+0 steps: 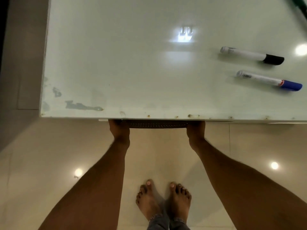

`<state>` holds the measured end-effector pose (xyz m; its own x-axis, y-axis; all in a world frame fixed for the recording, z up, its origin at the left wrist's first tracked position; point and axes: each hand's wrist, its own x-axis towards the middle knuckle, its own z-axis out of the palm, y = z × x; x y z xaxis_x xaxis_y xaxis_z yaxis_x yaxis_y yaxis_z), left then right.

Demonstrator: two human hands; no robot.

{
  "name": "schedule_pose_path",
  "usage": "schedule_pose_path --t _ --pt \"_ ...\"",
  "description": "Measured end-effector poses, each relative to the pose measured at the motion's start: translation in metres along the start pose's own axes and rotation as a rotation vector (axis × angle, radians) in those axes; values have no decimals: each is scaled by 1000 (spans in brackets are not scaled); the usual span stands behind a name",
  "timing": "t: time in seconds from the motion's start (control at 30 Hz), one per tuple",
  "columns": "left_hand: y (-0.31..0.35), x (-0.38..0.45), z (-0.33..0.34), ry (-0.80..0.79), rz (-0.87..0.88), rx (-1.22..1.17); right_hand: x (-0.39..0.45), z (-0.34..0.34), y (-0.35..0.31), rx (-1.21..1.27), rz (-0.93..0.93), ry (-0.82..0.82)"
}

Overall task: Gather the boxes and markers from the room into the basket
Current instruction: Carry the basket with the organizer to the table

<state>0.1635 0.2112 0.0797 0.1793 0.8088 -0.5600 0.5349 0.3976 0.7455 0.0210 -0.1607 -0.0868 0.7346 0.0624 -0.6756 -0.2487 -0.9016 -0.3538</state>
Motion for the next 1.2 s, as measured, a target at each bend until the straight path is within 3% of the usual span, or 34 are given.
schedule_pose_path --t 0.07,0.13,0.17,0.2,0.33,0.77,1.2 --pt "-5 4 -17 45 -92 1 30 -62 -68 116 -86 31" --pt "-7 -22 -13 6 -9 84 70 -152 -171 387 -90 180" --pt "-13 -30 -15 8 2 47 88 -181 -220 588 -63 168" --pt "-15 -31 -21 1 -11 12 81 -182 -226 722 -19 186" --pt "-35 -49 -49 -12 16 -27 34 -180 -213 900 -93 172" --pt "-93 -128 -103 51 -25 47 -57 -178 -155 788 -14 175" --pt "-73 -207 -171 99 -11 -26 -151 -187 -142 838 1 204"
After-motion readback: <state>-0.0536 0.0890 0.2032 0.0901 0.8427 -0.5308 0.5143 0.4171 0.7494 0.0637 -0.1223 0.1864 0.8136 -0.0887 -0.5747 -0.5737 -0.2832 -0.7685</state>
